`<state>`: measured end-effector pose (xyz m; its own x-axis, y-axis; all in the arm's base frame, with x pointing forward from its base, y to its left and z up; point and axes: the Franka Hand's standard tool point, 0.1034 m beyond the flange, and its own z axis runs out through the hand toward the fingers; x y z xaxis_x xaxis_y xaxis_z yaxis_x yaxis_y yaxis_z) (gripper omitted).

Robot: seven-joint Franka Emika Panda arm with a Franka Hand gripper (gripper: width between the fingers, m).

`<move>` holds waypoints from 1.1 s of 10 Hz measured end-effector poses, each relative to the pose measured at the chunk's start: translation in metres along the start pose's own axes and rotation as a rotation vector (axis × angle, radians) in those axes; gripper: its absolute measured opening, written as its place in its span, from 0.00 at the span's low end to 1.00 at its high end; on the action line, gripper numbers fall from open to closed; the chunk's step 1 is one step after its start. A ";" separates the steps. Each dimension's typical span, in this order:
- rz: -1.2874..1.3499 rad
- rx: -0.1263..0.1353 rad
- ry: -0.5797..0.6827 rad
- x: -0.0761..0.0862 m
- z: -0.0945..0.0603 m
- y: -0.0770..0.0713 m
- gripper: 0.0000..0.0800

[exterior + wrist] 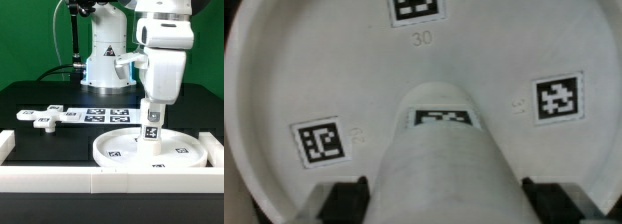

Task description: Assemble round table

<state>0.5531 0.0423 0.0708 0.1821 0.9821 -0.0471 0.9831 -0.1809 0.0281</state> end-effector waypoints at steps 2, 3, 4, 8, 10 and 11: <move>0.271 0.009 -0.004 0.000 0.000 -0.002 0.51; 0.468 0.020 -0.013 0.000 0.000 -0.004 0.51; 0.534 0.018 -0.013 0.000 0.000 -0.004 0.51; 0.818 0.024 -0.010 0.000 0.001 -0.004 0.51; 0.990 0.046 0.001 -0.002 0.001 -0.004 0.51; 1.119 0.062 0.014 -0.003 0.002 -0.004 0.51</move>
Offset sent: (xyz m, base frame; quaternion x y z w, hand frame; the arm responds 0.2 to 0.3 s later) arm -0.0106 0.0051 -0.0022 -0.0120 -0.0152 0.2344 0.9719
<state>0.5483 0.0402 0.0690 0.9640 0.2654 -0.0158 0.2654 -0.9641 -0.0023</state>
